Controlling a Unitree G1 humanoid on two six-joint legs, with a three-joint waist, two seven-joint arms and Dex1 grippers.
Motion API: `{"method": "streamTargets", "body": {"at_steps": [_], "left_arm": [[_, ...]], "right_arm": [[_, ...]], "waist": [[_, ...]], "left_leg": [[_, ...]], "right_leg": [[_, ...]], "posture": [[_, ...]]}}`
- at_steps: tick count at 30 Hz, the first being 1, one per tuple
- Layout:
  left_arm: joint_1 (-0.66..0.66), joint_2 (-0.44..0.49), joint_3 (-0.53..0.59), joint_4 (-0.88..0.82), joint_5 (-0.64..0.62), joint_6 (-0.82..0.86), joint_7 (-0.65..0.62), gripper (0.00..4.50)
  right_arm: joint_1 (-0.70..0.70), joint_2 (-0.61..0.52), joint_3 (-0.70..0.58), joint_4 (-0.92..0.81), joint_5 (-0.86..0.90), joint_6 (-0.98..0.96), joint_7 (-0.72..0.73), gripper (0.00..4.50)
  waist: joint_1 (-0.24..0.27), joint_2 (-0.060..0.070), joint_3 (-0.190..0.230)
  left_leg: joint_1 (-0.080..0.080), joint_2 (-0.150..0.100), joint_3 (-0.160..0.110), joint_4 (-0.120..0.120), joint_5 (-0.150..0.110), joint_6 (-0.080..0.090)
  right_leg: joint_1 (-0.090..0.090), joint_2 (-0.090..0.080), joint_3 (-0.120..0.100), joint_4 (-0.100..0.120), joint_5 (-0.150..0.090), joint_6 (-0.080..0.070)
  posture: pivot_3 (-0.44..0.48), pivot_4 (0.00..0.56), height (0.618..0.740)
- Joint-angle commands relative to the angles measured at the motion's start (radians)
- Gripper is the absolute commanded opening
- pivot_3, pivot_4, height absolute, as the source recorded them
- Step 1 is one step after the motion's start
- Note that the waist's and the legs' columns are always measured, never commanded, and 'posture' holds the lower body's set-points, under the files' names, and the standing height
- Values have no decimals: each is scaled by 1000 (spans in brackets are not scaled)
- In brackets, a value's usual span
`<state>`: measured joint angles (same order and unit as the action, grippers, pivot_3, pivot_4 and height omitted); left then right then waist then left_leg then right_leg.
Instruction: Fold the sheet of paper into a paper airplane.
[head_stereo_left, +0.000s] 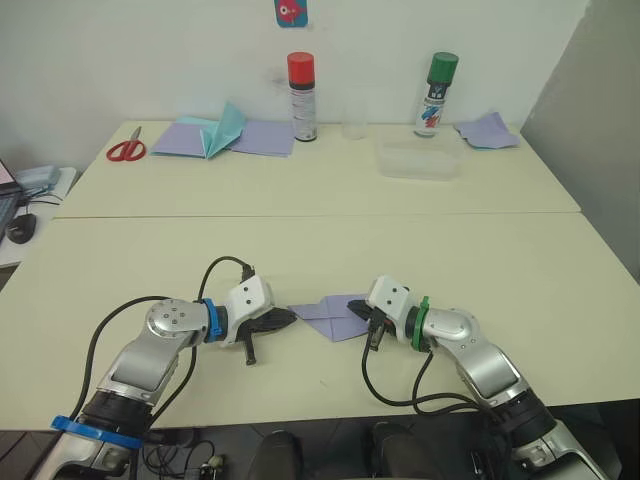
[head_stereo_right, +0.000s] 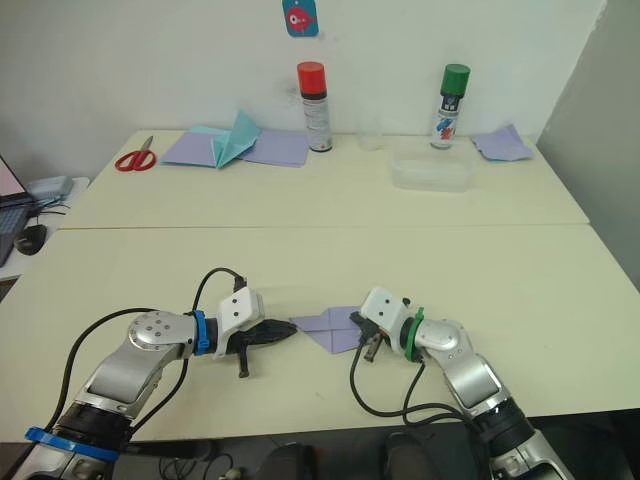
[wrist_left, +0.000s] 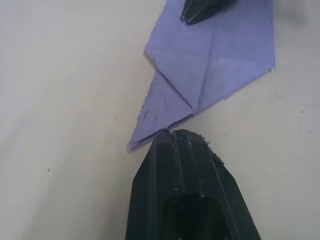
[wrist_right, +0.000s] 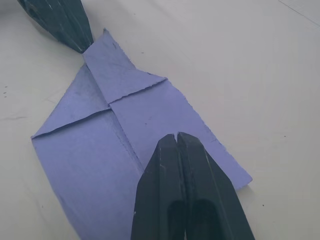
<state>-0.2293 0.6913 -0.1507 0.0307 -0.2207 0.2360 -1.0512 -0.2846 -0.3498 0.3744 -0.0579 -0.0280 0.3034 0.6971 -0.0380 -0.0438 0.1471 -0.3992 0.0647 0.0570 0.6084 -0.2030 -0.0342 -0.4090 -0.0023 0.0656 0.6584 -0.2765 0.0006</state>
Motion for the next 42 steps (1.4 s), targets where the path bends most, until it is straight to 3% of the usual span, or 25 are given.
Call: {"method": "streamTargets", "body": {"at_steps": [1,9,17,24,31,37,42], "left_arm": [[-43,-10,43,-70,-53,28,-7,0],[-59,-39,32,-181,-136,110,-35,0],[-103,72,93,-263,-235,287,-100,0],[-87,-8,-6,-167,-122,199,-30,0],[-76,-91,-93,30,13,73,20,0],[-62,-105,-120,54,21,105,0,0],[-56,-111,-136,41,16,146,-5,0]], "right_arm": [[15,-17,2,32,-11,13,8,25],[10,-22,-2,29,-9,14,15,25],[9,-23,-2,25,-10,19,17,25],[-5,-9,5,39,-11,17,15,25],[-5,-11,-8,29,5,8,28,25],[-13,-21,-85,-98,110,97,70,25],[-33,-85,-177,-222,240,262,124,1276]], "waist": [[2,-1,1],[4,-1,1],[4,-2,4],[2,-3,5],[6,-4,6],[9,-4,6],[9,-4,6]], "left_leg": [[-1,0,0,0,0,0],[-3,-1,2,0,0,0],[-3,-1,1,0,0,0],[-2,-2,3,0,0,0],[-3,-1,1,0,0,0],[-2,-1,1,2,0,0],[-2,-3,4,3,0,0]], "right_leg": [[-1,0,0,0,0,0],[2,2,0,1,3,5],[2,4,0,1,0,0],[3,4,0,1,1,2],[3,5,0,2,2,3],[4,3,1,3,2,3],[4,3,0,3,3,4]], "posture": [[0,150,740],[0,150,740],[0,150,740],[0,150,740],[0,150,740],[0,150,740],[0,150,740]]}}
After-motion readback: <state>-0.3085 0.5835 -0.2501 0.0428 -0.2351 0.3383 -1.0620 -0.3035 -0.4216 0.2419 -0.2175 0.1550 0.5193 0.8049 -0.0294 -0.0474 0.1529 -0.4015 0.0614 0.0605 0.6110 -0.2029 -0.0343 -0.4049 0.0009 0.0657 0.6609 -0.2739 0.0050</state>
